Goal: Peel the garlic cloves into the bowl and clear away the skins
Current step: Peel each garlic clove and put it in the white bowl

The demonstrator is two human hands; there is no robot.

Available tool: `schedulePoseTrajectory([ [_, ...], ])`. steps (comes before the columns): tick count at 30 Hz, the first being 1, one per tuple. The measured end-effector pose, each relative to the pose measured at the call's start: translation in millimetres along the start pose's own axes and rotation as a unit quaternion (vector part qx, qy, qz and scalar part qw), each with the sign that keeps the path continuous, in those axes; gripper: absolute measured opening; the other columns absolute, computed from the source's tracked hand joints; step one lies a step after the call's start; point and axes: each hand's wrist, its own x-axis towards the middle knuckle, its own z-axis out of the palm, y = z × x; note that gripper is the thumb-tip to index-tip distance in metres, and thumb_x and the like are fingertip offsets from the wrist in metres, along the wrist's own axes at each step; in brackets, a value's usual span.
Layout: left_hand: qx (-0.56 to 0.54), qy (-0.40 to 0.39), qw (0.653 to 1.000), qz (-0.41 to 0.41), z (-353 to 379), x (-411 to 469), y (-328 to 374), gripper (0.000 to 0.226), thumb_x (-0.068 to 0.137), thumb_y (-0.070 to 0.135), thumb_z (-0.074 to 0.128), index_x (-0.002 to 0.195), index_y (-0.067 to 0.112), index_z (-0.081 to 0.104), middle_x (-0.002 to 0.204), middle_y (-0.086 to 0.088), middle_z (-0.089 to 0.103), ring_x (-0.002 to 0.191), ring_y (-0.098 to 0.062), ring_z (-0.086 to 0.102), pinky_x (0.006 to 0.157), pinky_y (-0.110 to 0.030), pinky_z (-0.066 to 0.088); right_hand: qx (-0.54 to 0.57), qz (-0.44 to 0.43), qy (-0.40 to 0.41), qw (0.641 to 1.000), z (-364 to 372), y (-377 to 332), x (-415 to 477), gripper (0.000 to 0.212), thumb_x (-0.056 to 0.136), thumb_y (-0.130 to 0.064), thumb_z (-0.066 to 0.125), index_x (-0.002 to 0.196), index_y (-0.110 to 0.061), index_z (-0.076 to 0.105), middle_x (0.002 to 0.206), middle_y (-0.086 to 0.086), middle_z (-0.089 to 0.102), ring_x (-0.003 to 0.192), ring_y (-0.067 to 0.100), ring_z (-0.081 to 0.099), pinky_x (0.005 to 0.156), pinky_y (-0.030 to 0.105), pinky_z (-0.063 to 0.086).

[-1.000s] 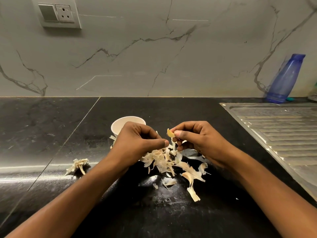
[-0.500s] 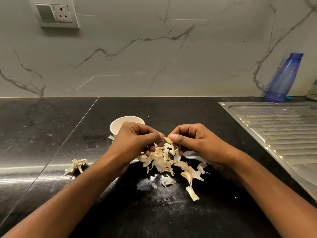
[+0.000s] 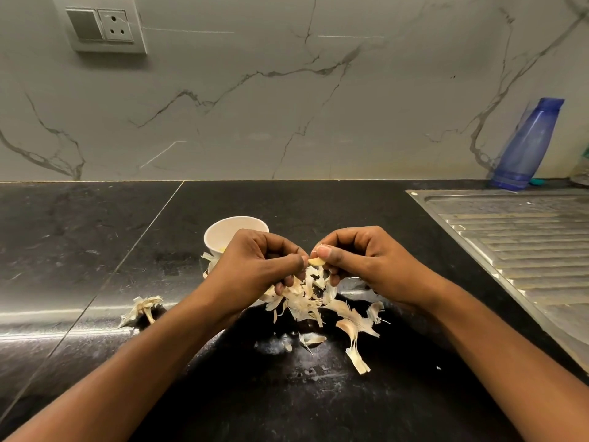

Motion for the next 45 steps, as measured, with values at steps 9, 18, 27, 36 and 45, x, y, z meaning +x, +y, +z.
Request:
schedulePoseTrajectory([
  [9,-0.1,0.017,0.994,-0.038,3.6,1.9,3.3,0.015,0.096,-0.005,0.063,0.09,-0.004,0.077,0.069,-0.015,0.064,0.056,-0.016,0.053,0.049,-0.021,0.046,0.058,-0.015,0.023,0.998,3.9,-1.9,-0.8,0.025,0.097,-0.026,0.067,0.113,-0.009,0.078,0.103,0.02,0.074,0.087,0.021,0.071,0.086,0.04,0.062],
  [18,-0.142,-0.024,0.987,-0.07,3.2,1.3,2.3,0.014,0.096,-0.001,0.065,0.091,-0.003,0.078,0.071,-0.013,0.064,0.057,-0.014,0.054,0.049,-0.02,0.047,0.113,-0.016,0.04,0.993,9.8,-2.8,-0.7,0.028,0.097,-0.018,0.067,0.124,-0.015,0.073,0.098,0.004,0.077,0.086,0.02,0.073,0.082,0.03,0.063],
  [27,-0.108,0.017,0.993,-0.037,3.6,2.3,0.6,0.012,0.094,0.001,0.068,0.09,0.0,0.079,0.072,-0.014,0.066,0.056,-0.014,0.052,0.048,-0.019,0.044,0.12,0.002,0.036,0.992,9.4,-5.3,-1.7,0.031,0.087,-0.017,0.078,0.116,-0.005,0.075,0.103,0.015,0.08,0.09,0.026,0.076,0.079,0.03,0.064],
  [36,-0.134,0.028,0.99,-0.038,3.1,5.0,0.8,0.021,0.095,-0.005,0.063,0.084,0.003,0.078,0.072,-0.015,0.063,0.057,-0.016,0.051,0.049,-0.021,0.044,0.134,-0.018,0.075,0.988,5.3,-2.9,-0.7,0.027,0.091,-0.013,0.073,0.114,-0.001,0.078,0.098,0.018,0.08,0.084,0.024,0.077,0.078,0.03,0.064],
  [45,-0.155,0.041,0.986,-0.044,0.6,7.7,-0.8,0.016,0.097,-0.005,0.062,0.089,-0.001,0.075,0.074,-0.015,0.063,0.058,-0.015,0.051,0.049,-0.021,0.044,0.127,-0.032,0.1,0.986,2.5,-1.9,1.4,0.029,0.091,-0.014,0.071,0.115,-0.001,0.077,0.101,0.018,0.081,0.091,0.028,0.08,0.079,0.029,0.064],
])
